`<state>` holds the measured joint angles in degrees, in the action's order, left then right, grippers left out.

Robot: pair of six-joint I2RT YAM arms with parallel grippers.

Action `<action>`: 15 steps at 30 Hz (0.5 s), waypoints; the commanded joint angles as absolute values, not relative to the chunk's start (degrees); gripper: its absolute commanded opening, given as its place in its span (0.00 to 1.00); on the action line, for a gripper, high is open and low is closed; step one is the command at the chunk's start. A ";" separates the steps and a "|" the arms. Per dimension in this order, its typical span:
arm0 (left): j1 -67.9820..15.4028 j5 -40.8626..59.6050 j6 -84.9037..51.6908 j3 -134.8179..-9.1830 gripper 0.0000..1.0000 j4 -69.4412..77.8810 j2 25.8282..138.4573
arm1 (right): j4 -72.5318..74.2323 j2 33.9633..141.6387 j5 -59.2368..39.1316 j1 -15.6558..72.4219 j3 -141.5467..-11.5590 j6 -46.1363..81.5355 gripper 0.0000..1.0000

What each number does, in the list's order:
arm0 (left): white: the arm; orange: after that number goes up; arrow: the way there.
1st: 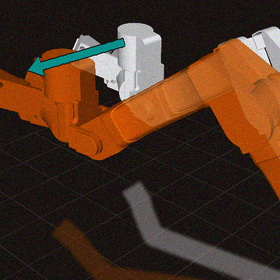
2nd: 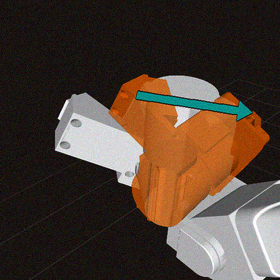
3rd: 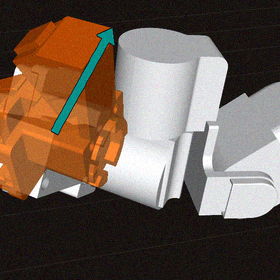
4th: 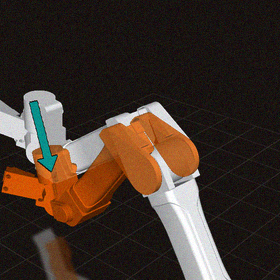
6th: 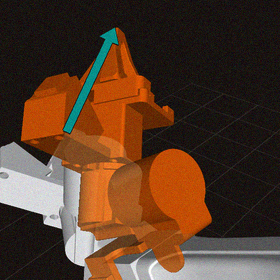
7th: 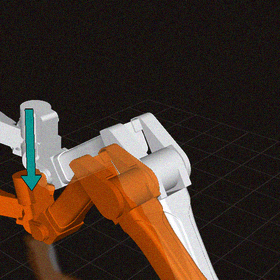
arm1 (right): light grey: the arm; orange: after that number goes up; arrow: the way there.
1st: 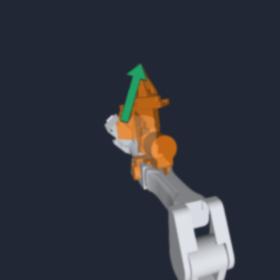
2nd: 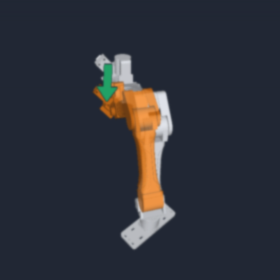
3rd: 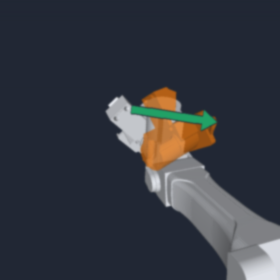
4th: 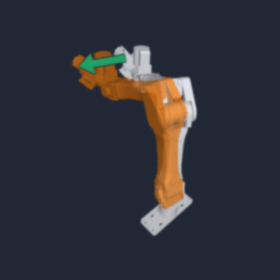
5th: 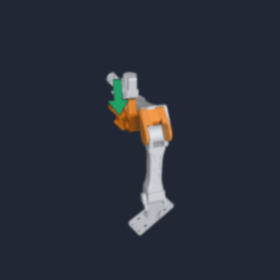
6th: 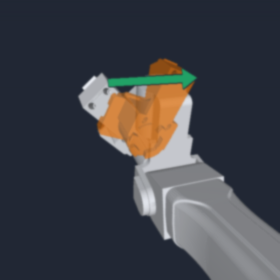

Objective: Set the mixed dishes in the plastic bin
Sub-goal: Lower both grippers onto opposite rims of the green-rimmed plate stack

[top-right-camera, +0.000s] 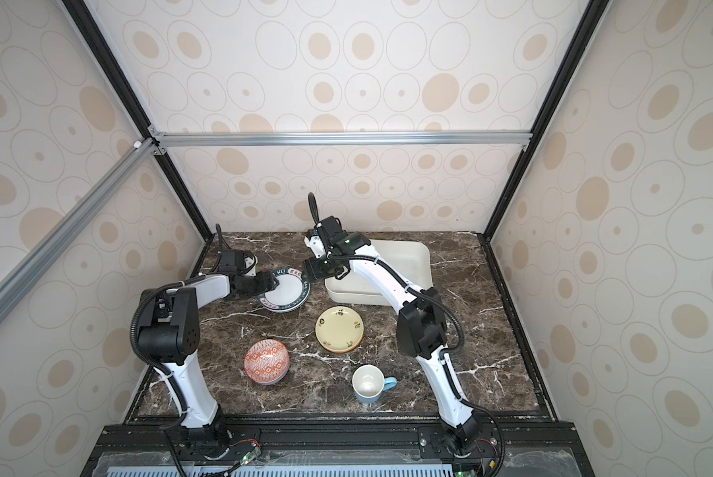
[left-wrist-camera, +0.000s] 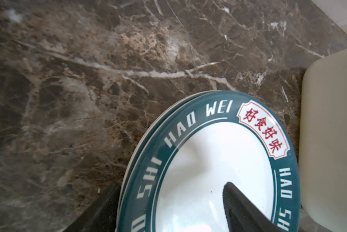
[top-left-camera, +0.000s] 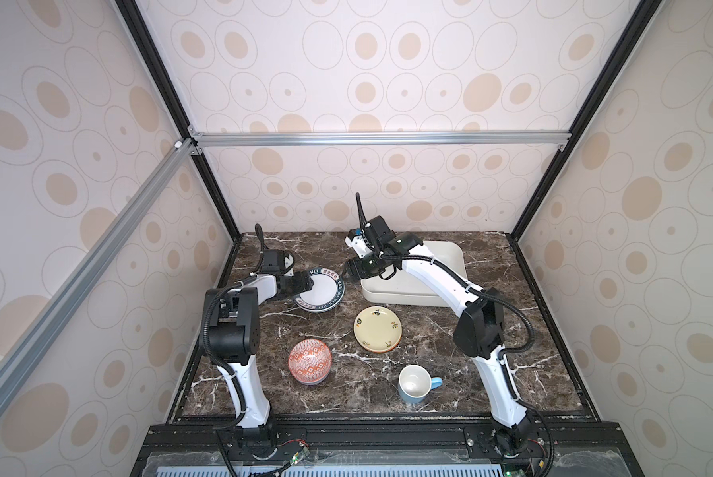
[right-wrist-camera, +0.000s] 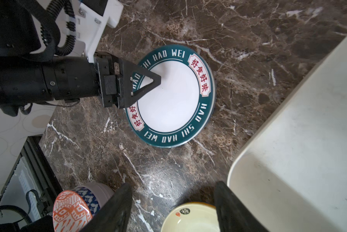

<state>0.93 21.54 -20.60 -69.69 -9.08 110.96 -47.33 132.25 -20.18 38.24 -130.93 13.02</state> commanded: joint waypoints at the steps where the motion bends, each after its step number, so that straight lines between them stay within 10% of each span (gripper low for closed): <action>1: 0.37 22.38 -21.28 -71.54 0.80 -11.18 107.61 | -47.33 136.59 -24.20 38.78 -133.88 14.08 0.66; 15: 0.70 14.81 -16.49 -71.61 0.83 -19.34 99.75 | -51.61 145.10 -17.54 40.63 -138.48 16.10 0.64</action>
<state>0.69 16.58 -18.57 -69.78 -15.94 100.01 -48.27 143.57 -21.45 40.45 -135.39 15.46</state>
